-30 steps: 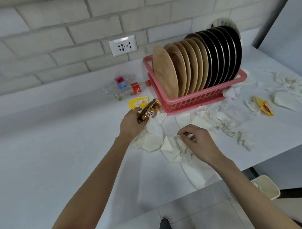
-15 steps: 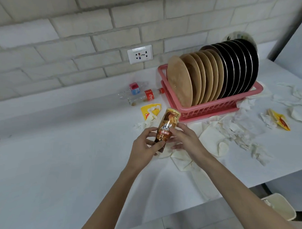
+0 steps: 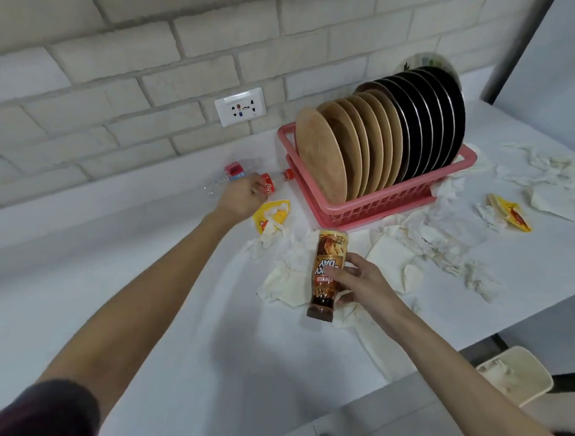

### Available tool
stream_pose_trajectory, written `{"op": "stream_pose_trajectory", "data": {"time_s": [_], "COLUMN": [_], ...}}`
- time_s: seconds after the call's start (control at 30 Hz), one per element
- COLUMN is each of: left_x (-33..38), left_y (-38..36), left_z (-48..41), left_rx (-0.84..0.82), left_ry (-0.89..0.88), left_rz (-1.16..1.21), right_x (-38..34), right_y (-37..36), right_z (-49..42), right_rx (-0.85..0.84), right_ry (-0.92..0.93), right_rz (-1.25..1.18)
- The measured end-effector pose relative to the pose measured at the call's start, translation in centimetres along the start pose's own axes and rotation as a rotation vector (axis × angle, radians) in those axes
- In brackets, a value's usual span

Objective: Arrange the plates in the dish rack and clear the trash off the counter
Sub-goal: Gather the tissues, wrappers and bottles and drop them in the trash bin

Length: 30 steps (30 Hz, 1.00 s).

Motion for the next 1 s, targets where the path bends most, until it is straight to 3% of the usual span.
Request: {"op": "stream_pose_trajectory", "data": {"time_s": [0.2, 0.43, 0.77, 1.0], "left_x": [-1.8, -6.7, -5.4, -3.1], "left_y": [-1.8, -2.1, 3.3, 1.5], "left_z": [-6.0, -6.3, 0.7, 10.5], "left_rx": [-0.101, -0.067, 0.055, -0.034], "left_ry": [0.073, 0.18, 0.145, 0.108], "left_rz": [-0.313, -0.343, -0.109, 0.232], "right_x": [0.5, 0.5, -0.4, -1.1], "right_y": [0.8, 1.9, 2.2, 3.0], "right_z": [0.9, 0.8, 0.4, 1.9], "right_rx": [0.026, 0.068, 0.084, 0.083], "right_ry": [0.011, -0.017, 0.008, 0.02], "right_rz": [0.007, 0.019, 0.061, 0.037]}}
Point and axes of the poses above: each hand's wrist, its own z-axis away from the middle knuckle, its own y-axis out of the back of the hand, x = y × z, the point moved 10 cm from there along -z, towards the middle knuckle, and after that the axes turned 7 degrees about -x, right-handed, at the moved point
